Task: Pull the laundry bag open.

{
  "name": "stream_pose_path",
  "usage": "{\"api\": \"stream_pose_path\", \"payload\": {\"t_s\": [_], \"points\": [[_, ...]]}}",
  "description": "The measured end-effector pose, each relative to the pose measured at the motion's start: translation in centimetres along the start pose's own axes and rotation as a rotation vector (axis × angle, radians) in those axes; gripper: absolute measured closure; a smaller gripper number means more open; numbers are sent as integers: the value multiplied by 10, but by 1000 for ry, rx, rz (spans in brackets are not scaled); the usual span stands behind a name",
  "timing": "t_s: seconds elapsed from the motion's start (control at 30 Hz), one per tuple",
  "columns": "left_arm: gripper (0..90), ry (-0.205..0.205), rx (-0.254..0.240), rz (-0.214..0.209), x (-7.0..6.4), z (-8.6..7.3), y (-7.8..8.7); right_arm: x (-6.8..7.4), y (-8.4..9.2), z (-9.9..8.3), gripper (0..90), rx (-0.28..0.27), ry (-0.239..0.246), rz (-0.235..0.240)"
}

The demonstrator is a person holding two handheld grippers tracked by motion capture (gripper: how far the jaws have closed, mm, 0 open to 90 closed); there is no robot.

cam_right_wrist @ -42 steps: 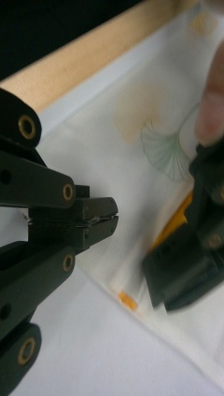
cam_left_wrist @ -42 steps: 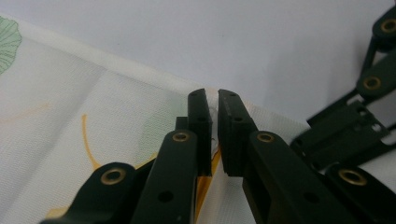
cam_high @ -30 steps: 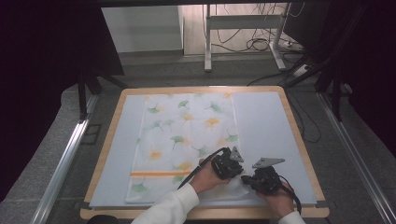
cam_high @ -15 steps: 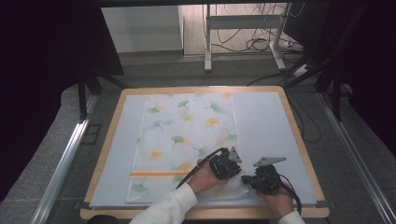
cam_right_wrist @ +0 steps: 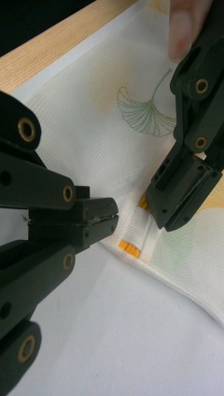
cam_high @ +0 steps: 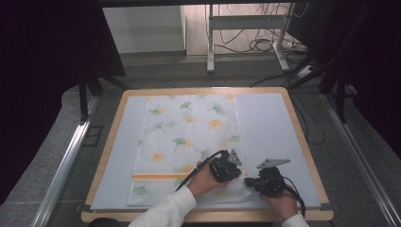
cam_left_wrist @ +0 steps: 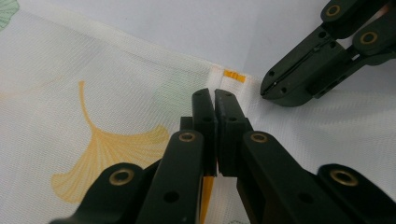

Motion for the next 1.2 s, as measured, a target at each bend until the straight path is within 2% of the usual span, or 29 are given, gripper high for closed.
{"api": "stream_pose_path", "payload": {"t_s": [0.4, 0.47, 0.6, 0.7, 0.83, 0.97, 1.2], "points": [[898, -11, 10, -8, 0, -1, 1, -1, 0, 0, 892, 2, -6, 3], [899, 4, -3, -5, -1, 0, 0, -1, -1, 2, 892, 2, -24, 10], [898, 9, -9, -6, 0, 0, 0, -3, -4, 11, 890, -11, -58, 12], [898, 2, -12, 0, 0, 1, -1, -6, -8, 20, 890, -22, -90, 7], [899, -2, -11, 4, 0, 1, -1, -9, -9, 20, 891, -4, -137, 20], [899, -14, -4, 14, -1, 1, -1, -10, -10, 20, 892, 3, -143, 16], [900, -39, 20, 29, -2, 1, 0, -11, -9, 20, 893, 19, -175, 55]]}}
Point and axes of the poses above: each handheld gripper's, and its own axes: y roughly backward along the jaws, z roughly out of its top, x roughly to its left, the point moved 10 cm from there along -y, roughly forward along the jaws, and after that the axes turned 10 degrees about -y, right-handed, at the moved point
